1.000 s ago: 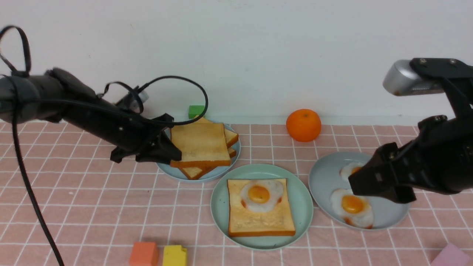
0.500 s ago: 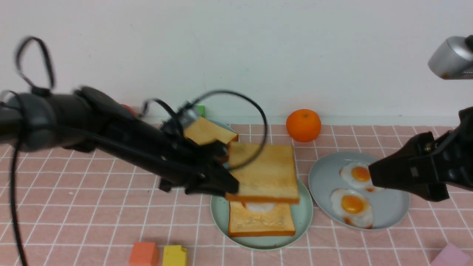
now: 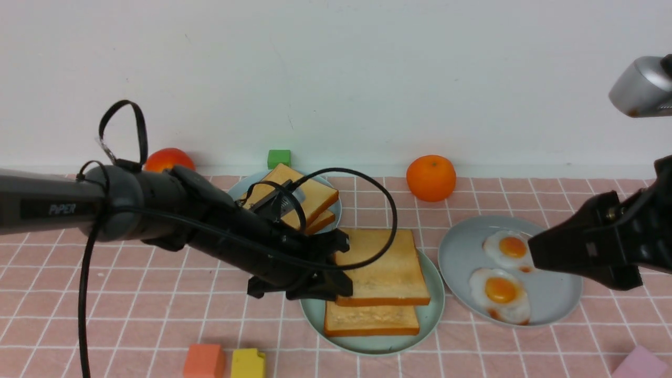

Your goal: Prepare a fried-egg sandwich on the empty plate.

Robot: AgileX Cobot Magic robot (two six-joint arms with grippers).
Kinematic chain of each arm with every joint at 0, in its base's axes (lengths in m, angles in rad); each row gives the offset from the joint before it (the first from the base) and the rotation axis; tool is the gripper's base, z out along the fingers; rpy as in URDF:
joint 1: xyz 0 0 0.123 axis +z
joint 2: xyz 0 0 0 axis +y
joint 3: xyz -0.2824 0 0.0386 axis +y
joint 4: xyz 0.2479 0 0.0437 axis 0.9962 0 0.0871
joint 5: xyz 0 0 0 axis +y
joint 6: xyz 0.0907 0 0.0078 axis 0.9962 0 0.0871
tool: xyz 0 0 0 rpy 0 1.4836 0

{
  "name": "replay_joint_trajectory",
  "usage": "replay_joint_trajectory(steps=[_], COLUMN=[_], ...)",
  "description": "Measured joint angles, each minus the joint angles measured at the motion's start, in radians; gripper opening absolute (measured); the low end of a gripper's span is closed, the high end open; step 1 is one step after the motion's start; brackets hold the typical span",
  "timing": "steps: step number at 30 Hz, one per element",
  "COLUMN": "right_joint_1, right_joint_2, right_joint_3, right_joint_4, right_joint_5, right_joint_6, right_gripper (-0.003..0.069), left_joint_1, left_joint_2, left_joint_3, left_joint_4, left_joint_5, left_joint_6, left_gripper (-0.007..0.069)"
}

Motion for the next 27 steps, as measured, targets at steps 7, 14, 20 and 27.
replay_joint_trajectory(steps=[7,14,20,27], right_joint_1=[0.0,0.0,0.0,0.0], right_joint_2=[0.0,0.0,-0.001,-0.059], right_joint_3=[0.0,0.0,0.0,0.003], right_joint_4=[0.0,0.0,-0.008,-0.035], right_joint_5=[0.001,0.008,0.008,0.01], right_joint_6=[0.0,0.0,0.0,0.031], right_gripper=[0.051,0.051,0.0466,0.0173], left_joint_1=[0.0,0.0,0.0,0.0], left_joint_2=[0.005,-0.018,-0.117,-0.284], left_joint_3=[0.0,0.0,0.0,0.0], left_joint_4=[0.007,0.067,0.245,0.539], left_joint_5=[0.001,0.056,0.136,0.222], left_joint_6=[0.003,-0.009,-0.116,-0.294], left_gripper=[0.0211,0.046,0.0578,0.0568])
